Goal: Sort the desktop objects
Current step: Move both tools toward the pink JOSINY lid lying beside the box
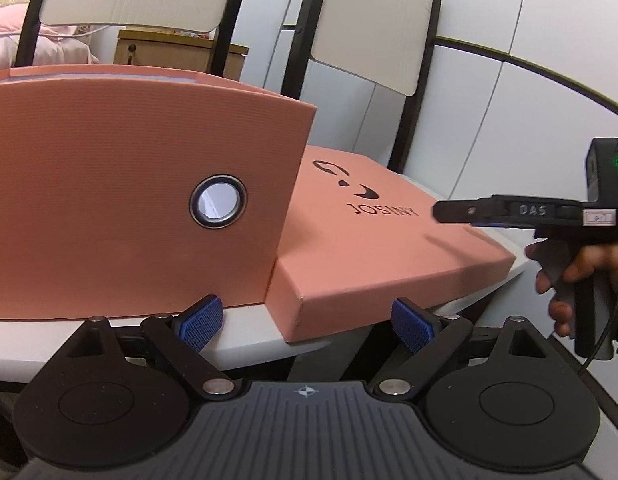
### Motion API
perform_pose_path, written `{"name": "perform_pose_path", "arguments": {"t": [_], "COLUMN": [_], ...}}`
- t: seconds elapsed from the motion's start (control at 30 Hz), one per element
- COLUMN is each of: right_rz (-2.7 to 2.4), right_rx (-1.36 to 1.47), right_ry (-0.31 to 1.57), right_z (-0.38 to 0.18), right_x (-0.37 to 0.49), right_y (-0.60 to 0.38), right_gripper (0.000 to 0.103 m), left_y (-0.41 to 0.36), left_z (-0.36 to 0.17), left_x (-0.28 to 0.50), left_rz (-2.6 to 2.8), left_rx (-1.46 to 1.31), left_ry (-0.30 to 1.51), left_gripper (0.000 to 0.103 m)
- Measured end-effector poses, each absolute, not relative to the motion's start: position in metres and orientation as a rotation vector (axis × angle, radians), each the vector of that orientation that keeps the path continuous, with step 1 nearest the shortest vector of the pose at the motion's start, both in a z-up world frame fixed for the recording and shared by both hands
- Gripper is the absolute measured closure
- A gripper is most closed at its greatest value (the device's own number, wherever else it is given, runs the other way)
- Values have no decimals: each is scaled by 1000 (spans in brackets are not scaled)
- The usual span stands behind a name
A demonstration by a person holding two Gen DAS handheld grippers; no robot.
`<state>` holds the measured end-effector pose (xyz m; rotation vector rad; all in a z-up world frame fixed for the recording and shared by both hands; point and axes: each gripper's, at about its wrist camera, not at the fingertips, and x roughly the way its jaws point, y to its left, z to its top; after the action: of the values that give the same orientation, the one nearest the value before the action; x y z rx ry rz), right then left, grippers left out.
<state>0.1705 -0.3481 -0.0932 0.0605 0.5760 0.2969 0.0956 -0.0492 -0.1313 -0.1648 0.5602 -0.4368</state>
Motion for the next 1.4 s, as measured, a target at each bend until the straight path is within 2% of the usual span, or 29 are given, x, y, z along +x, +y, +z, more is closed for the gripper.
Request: {"name": "perform_pose_path", "arguments": {"t": [0.53,0.9,1.1,1.4], "right_rz": [254,212,218,301], "right_rx": [82,157,159,200], "right_ry": [562,444,418,431], "right_z": [-100,-101,-110,-134], "right_x": [168,132,114,141], "right_y": [-358,-401,-428,-444], "right_gripper": [0,0,0,0], "left_y": [-54,-52,-65,-104], "left_z": [-131,-125,-125,-133], "left_x": [86,67,70,89], "left_rz": [-373,-316,-324,-326], "left_rx": [-45,5,-9,56], "left_ry": [519,436,479,524], "left_gripper": [10,10,10,10]}}
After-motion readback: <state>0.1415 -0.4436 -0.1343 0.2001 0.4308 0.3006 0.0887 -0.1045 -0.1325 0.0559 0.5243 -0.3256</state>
